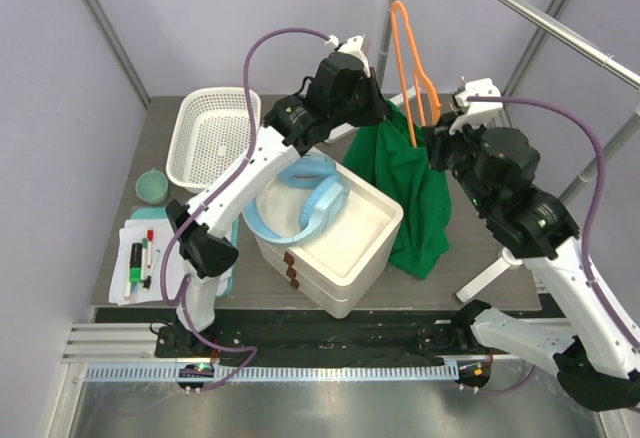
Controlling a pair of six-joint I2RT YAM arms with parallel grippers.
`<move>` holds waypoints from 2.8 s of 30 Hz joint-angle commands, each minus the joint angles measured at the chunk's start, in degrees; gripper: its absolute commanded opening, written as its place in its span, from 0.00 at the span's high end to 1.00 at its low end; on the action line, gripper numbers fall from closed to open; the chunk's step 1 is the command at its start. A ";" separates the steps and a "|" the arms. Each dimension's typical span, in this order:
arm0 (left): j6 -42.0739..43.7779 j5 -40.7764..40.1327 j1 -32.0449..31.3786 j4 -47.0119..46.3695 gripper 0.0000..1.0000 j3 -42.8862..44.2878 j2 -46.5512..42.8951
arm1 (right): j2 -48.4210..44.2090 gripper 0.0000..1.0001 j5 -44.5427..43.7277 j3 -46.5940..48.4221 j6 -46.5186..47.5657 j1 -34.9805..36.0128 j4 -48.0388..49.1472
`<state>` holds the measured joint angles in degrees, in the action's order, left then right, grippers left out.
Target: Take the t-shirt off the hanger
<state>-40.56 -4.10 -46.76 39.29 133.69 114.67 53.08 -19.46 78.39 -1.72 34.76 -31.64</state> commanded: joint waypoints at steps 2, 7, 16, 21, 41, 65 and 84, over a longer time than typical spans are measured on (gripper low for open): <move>1.53 0.40 -0.26 -1.76 1.00 1.32 0.46 | 4.57 0.99 -3.39 3.70 4.35 0.13 15.63; 1.79 -0.38 -0.35 -2.73 1.00 0.08 -0.59 | 5.37 0.98 -3.13 1.07 7.95 -0.84 26.09; 4.34 -2.94 -0.35 -1.06 1.00 1.31 0.11 | 10.29 0.99 6.62 6.35 2.24 -7.51 25.73; 3.64 0.67 -0.35 -3.78 1.00 0.17 0.02 | 9.84 0.99 13.21 2.20 3.56 -11.29 31.03; 3.82 2.07 -0.26 -1.50 0.99 3.69 2.66 | 7.93 0.99 10.32 21.37 -7.42 -11.82 -3.75; -11.17 13.25 -13.26 -29.24 0.24 -31.54 -26.25 | -17.12 0.99 18.67 8.01 -9.36 -11.82 -33.93; -16.05 -11.02 -18.54 -25.75 0.35 -21.54 -13.16 | -18.19 0.99 22.80 4.76 -7.95 -11.82 -34.72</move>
<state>-55.42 -11.25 -65.04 16.25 109.10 101.45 35.22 2.07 81.54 -11.27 23.00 -68.23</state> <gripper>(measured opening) 0.669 0.114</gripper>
